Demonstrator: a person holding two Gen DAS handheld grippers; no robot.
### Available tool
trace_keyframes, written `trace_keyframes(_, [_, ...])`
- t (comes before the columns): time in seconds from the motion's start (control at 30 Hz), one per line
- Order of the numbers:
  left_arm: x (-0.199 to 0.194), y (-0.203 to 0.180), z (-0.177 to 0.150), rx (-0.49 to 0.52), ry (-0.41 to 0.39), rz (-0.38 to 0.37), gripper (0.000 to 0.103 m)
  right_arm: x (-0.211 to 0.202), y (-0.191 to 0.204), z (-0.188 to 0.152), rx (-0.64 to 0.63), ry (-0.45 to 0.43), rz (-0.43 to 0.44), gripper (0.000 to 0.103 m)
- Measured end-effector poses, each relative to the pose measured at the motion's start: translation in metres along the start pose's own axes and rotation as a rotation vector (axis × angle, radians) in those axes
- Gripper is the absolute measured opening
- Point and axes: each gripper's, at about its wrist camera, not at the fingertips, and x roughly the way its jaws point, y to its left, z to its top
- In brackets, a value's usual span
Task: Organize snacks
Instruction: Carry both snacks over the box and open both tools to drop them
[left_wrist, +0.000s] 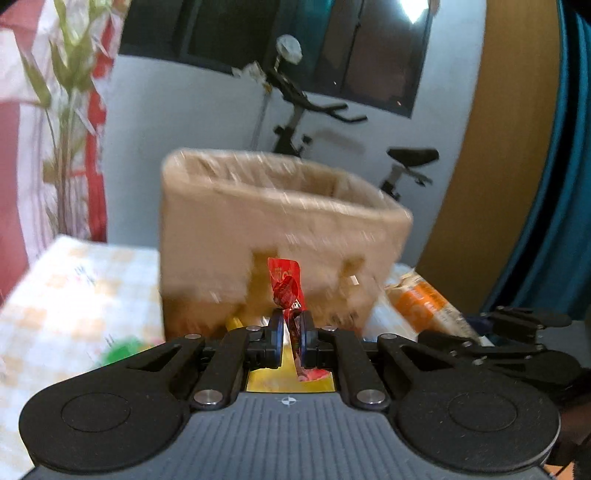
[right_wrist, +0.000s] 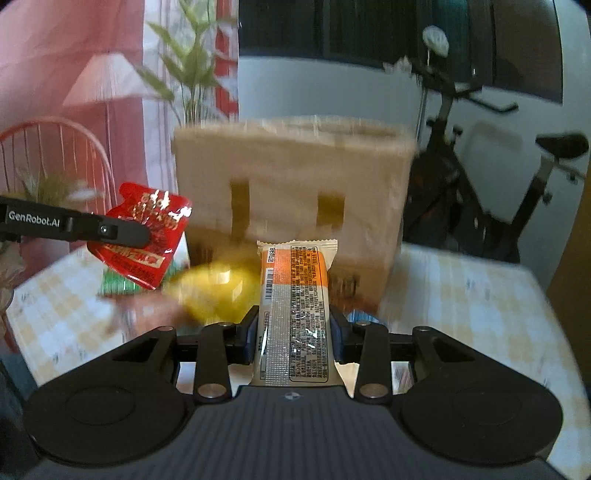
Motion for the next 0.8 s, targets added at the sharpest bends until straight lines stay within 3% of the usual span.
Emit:
trace_keyframes(0.37, [0.016,0.012,0.089,0.006,-0.147,0.04,0.01,0.03,-0.018,0.106,-0.033,-0.167,0.007,0.039])
trace_keyframes(0.67, [0.076,0.008,0.133,0.074,-0.145,0.022,0.01,0.111,-0.046,0.161,0.058,-0.185,-0.001,0.039])
trace_keyframes(0.8, [0.115,0.014,0.147,0.077,-0.094,0.017,0.01,0.146,-0.062,0.164,0.1,-0.126,0.019,0.039])
